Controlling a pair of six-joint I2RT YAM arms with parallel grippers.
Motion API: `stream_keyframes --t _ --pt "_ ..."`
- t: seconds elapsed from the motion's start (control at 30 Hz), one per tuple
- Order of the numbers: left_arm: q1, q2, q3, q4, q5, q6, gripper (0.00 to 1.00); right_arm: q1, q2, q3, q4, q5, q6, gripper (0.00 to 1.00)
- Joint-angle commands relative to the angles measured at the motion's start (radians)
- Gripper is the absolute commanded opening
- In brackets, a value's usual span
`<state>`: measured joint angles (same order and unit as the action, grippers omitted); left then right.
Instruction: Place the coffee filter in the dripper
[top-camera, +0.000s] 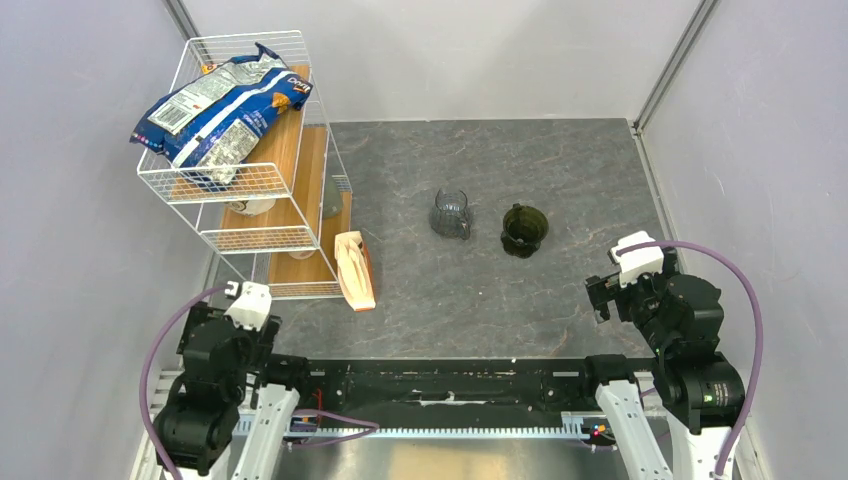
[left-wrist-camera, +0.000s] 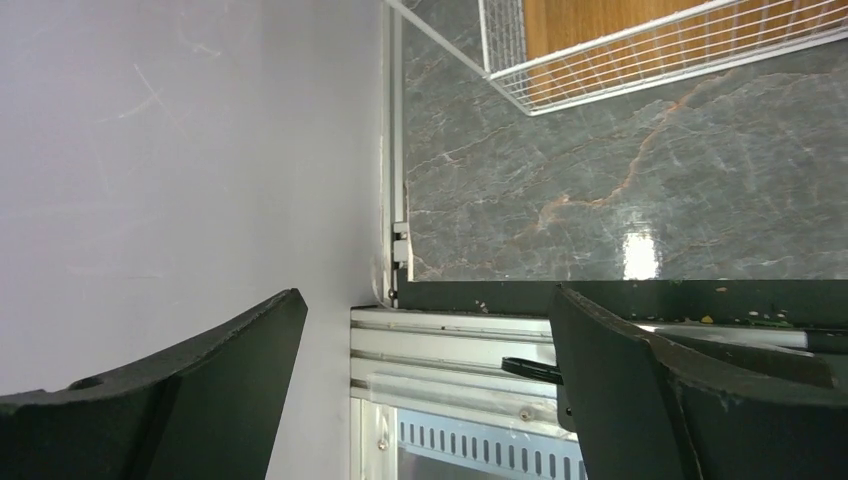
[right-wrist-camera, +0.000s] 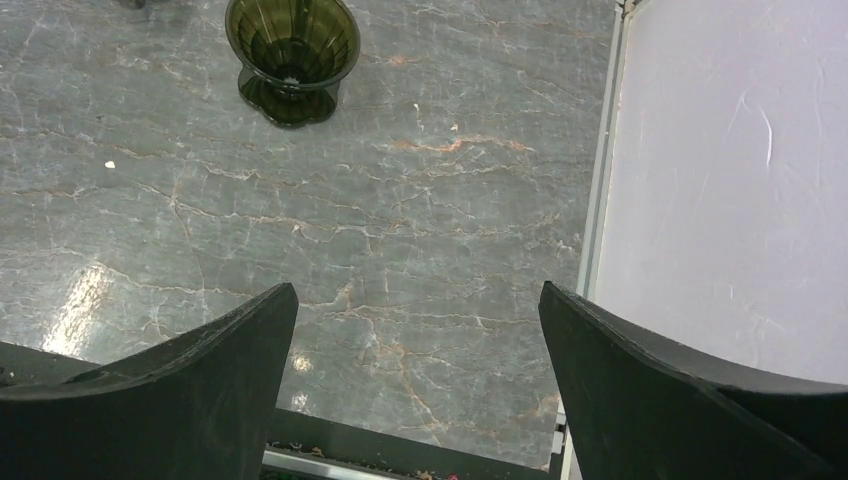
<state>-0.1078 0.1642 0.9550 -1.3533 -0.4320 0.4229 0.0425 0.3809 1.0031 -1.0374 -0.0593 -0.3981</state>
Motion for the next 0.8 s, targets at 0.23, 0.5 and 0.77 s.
stream_keyframes --t 0.23,0.5,0.77 --pt "0.006 0.21 0.274 -0.048 0.174 -0.28 1.0 -0.003 0.0 0.016 -0.006 0.001 -0.022 0.99" --pt "0.022 0.267 0.271 -0.018 0.233 -0.262 1.0 -0.002 0.012 0.016 0.005 -0.005 -0.008 0.99" --pt "0.021 0.337 0.253 0.001 0.238 -0.238 1.0 -0.001 0.027 0.018 0.013 -0.007 0.004 0.99"
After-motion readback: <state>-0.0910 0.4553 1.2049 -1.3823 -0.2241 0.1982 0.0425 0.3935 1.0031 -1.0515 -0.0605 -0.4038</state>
